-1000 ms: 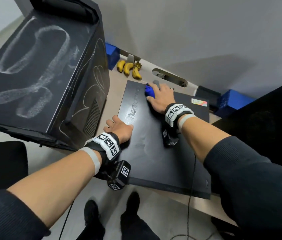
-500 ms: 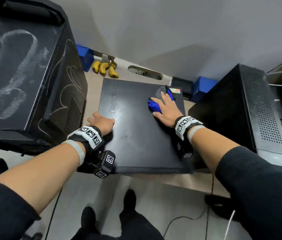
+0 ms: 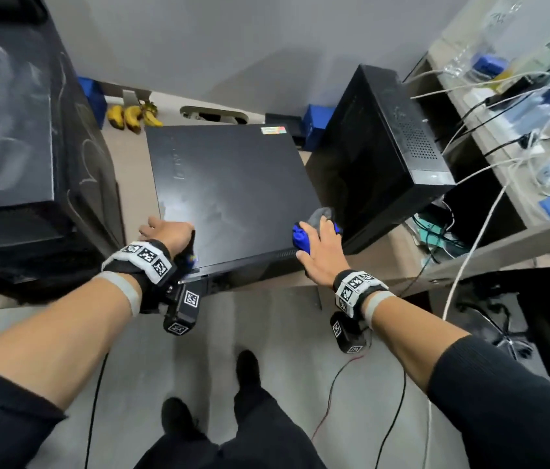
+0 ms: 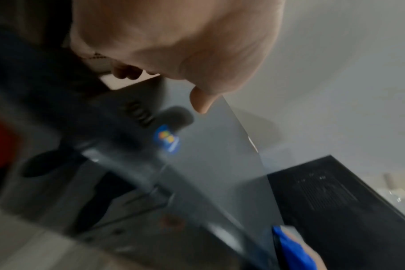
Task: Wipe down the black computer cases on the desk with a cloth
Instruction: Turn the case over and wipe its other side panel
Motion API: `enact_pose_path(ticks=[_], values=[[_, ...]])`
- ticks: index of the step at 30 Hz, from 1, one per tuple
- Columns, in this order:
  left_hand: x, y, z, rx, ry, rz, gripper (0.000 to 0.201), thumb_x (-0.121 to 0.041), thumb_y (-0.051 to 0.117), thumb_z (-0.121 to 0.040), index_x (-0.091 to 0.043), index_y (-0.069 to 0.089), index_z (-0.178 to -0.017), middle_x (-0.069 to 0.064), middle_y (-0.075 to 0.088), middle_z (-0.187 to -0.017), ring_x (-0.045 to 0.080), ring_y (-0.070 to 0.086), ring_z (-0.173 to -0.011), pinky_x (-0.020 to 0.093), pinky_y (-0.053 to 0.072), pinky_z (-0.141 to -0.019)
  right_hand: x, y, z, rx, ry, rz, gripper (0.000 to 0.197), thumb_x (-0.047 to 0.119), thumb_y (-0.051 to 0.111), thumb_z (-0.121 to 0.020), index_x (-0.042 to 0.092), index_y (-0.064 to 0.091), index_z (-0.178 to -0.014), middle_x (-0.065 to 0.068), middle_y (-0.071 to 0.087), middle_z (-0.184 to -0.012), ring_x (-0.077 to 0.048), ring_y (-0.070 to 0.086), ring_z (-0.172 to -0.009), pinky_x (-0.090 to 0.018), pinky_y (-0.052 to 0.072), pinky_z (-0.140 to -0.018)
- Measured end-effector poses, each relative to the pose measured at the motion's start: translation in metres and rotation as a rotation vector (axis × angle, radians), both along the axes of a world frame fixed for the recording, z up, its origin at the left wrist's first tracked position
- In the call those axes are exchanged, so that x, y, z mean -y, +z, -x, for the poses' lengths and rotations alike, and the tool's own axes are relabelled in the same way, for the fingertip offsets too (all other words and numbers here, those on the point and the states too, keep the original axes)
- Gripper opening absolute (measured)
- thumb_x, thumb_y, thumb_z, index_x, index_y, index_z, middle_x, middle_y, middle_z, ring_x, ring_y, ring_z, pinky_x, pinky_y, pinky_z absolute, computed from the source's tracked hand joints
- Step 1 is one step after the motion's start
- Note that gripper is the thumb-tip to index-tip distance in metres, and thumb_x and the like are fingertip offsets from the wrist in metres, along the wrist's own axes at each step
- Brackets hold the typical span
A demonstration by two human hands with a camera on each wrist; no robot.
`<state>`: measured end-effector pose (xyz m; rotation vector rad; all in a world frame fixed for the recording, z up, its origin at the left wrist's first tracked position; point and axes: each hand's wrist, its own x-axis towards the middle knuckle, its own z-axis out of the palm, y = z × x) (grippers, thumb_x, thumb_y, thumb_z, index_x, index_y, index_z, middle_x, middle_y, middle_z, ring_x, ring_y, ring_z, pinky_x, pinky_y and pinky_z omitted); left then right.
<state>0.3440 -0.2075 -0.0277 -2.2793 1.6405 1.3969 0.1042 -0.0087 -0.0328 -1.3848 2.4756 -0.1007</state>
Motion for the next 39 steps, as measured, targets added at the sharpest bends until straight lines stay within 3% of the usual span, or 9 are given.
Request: enact_pose_path(ticks=[8,14,20,26,29,32,34,37,39], values=[[-0.030,-0.006,-0.028,-0.108,0.109,-0.006,0.076,-0.055,0.039,-0.095,-0.005,0.030,-0.152,0.021,0.029,-0.158,0.039,0.029,-0.144,0.043,0.023,-0.119,0.058,-0.001,-0.140,0.104,0.411,0.028,0.070,0.036,0.058,-0.091,0.029,0.027,-0.154,-0.016,-0.003,-0.166,-0.032,-0.006,-0.153,-0.050,0.000,-0.122],[-0.042,0.000,-0.027,-0.097,0.142,0.091,0.078,-0.061,0.032,-0.097,-0.009,0.027,-0.155,0.019,0.025,-0.161,0.035,0.023,-0.147,0.046,0.016,-0.121,0.021,0.001,-0.117,0.153,0.625,0.112,0.076,0.010,0.058,-0.078,0.025,0.038,-0.150,-0.013,0.014,-0.165,-0.033,0.011,-0.152,-0.045,0.010,-0.123],[-0.069,0.014,-0.024,-0.160,0.197,0.301,0.069,-0.037,0.061,-0.089,-0.012,0.038,-0.149,0.015,0.031,-0.155,0.033,0.027,-0.143,0.045,0.025,-0.118,-0.056,0.011,-0.068,0.585,0.404,0.043,0.061,0.013,0.051,-0.076,0.027,0.051,-0.135,0.002,0.061,-0.134,-0.020,0.057,-0.122,-0.032,0.041,-0.108],[-0.109,0.040,-0.015,-0.264,-0.005,0.620,0.020,-0.023,0.063,-0.087,-0.018,0.063,-0.107,0.003,0.060,-0.112,0.023,0.052,-0.111,0.030,0.039,-0.093,-0.044,0.026,-0.068,0.663,0.094,-0.003,0.029,0.040,0.057,-0.097,0.016,0.052,-0.113,-0.001,0.062,-0.107,-0.022,0.060,-0.103,-0.031,0.043,-0.087],[-0.125,0.052,-0.009,-0.445,-0.186,0.274,0.022,-0.037,0.067,-0.089,-0.015,0.064,-0.087,0.001,0.066,-0.081,0.017,0.064,-0.072,0.026,0.047,-0.066,-0.028,0.040,-0.075,0.680,0.143,0.030,0.042,0.046,0.046,-0.100,0.008,0.063,-0.100,-0.009,0.069,-0.106,-0.025,0.062,-0.103,-0.040,0.046,-0.097],[-0.144,0.064,-0.004,-0.612,-0.322,-0.167,0.041,-0.055,0.064,-0.091,-0.020,0.051,-0.074,0.000,0.046,-0.060,0.009,0.038,-0.043,0.019,0.029,-0.041,-0.018,0.049,-0.080,0.659,0.122,0.035,0.056,0.042,0.034,-0.105,-0.001,0.069,-0.095,-0.021,0.071,-0.109,-0.027,0.064,-0.106,-0.043,0.045,-0.099],[-0.153,0.064,-0.006,-0.531,-0.450,-0.123,0.040,-0.050,0.076,-0.082,-0.019,0.051,-0.080,-0.002,0.051,-0.065,0.011,0.046,-0.052,0.020,0.037,-0.046,-0.017,0.054,-0.079,0.632,0.059,0.007,0.061,0.044,0.032,-0.106,0.001,0.070,-0.085,-0.021,0.071,-0.108,-0.030,0.064,-0.104,-0.040,0.045,-0.096],[-0.157,0.058,-0.014,-0.355,-0.497,0.049,0.033,-0.021,0.082,-0.077,-0.021,0.059,-0.101,0.001,0.070,-0.099,0.018,0.064,-0.090,0.029,0.051,-0.077,-0.021,0.067,-0.074,0.615,0.106,0.025,0.056,0.040,0.039,-0.105,0.010,0.052,-0.059,-0.014,0.063,-0.081,-0.023,0.055,-0.079,-0.035,0.040,-0.076],[-0.155,0.053,-0.021,-0.307,-0.450,0.115,0.026,-0.010,0.077,-0.077,-0.025,0.063,-0.094,0.002,0.070,-0.098,0.020,0.063,-0.092,0.026,0.050,-0.073,-0.024,0.073,-0.070,0.655,0.137,0.037,0.052,0.041,0.048,-0.102,0.015,0.046,-0.057,-0.006,0.053,-0.068,-0.017,0.045,-0.066,-0.034,0.035,-0.065]])
